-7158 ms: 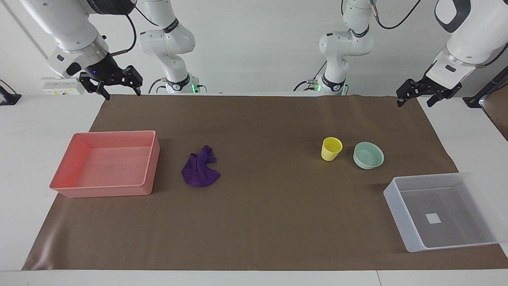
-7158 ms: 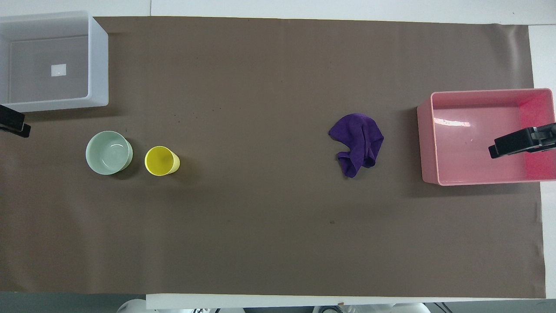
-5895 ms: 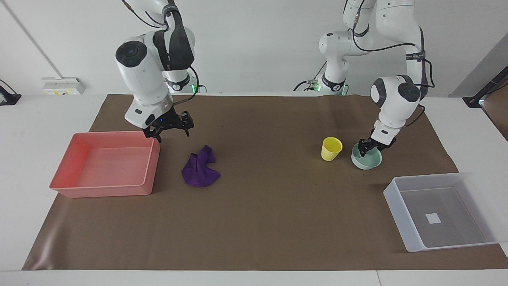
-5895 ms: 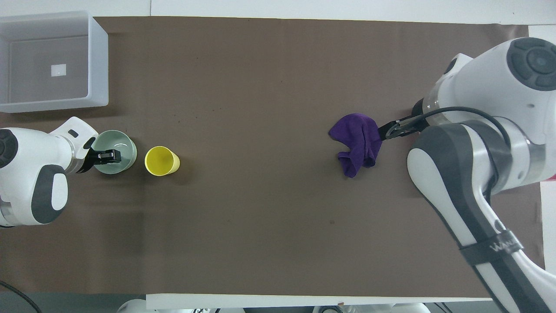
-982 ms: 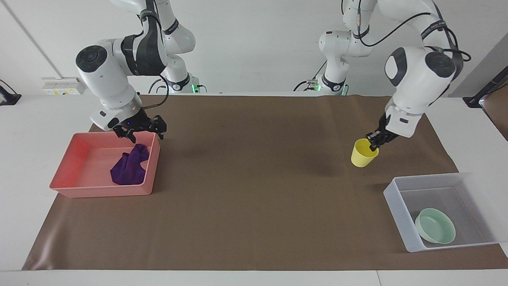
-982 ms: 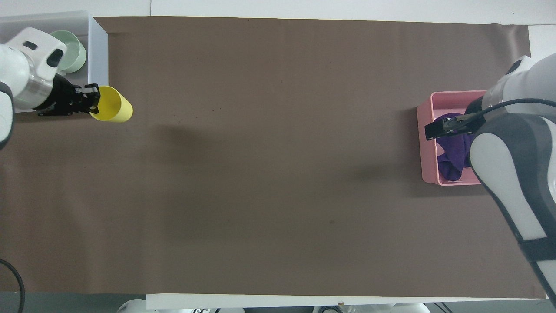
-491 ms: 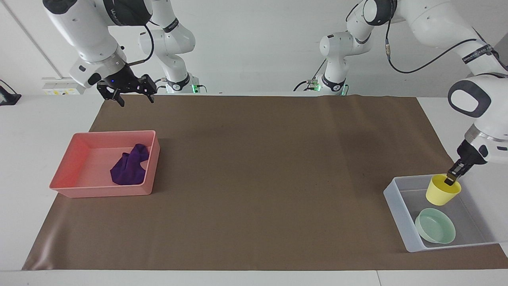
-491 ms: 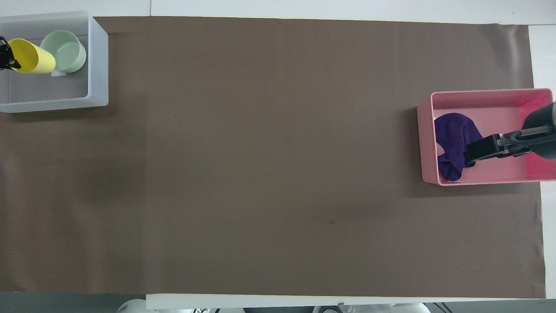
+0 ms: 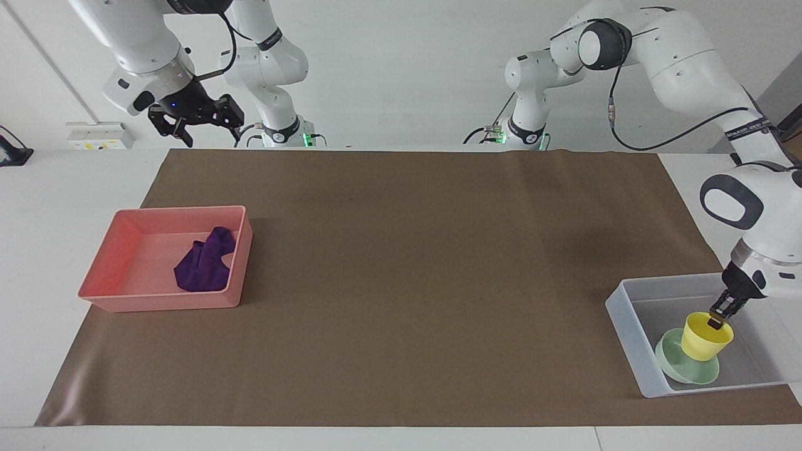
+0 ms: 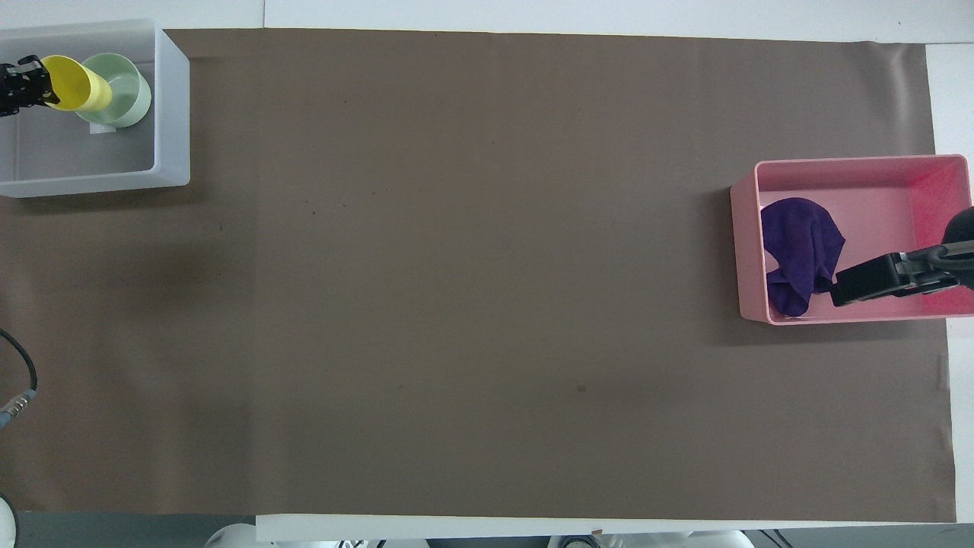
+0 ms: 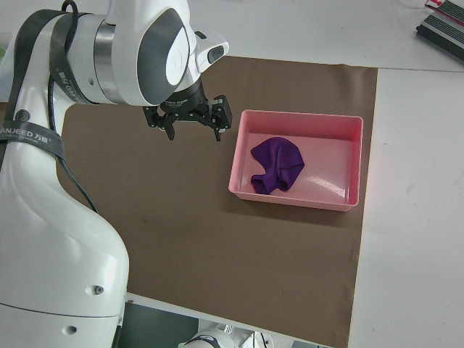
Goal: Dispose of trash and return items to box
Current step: 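Release the yellow cup and withdraw the left gripper from the box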
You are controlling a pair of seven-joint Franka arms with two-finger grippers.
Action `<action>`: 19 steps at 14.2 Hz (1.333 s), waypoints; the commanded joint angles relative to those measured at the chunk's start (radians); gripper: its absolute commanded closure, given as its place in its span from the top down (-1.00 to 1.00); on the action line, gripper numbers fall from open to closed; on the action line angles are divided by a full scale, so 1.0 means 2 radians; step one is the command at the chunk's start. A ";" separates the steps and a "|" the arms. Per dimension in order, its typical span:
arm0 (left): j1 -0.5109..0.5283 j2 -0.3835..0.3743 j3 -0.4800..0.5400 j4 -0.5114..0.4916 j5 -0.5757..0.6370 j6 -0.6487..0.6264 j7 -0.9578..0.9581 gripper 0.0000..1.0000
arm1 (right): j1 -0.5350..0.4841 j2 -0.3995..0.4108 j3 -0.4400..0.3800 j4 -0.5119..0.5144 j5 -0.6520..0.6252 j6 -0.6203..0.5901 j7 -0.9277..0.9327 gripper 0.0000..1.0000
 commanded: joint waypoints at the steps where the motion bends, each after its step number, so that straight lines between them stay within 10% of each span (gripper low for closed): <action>1: -0.009 -0.004 0.001 -0.008 -0.006 0.006 0.010 0.71 | -0.004 0.002 0.003 0.002 -0.004 0.002 -0.003 0.98; 7: -0.016 -0.036 0.001 -0.017 0.016 -0.044 0.012 1.00 | -0.006 -0.002 0.002 -0.009 -0.009 0.037 -0.003 0.97; 14: -0.065 -0.295 0.002 -0.258 0.028 -0.189 0.046 1.00 | -0.006 -0.006 0.002 -0.017 -0.010 0.036 -0.004 0.98; 19: -0.088 -0.318 -0.017 -0.144 0.066 -0.368 0.064 1.00 | -0.007 -0.006 0.002 -0.017 -0.010 0.037 -0.004 0.99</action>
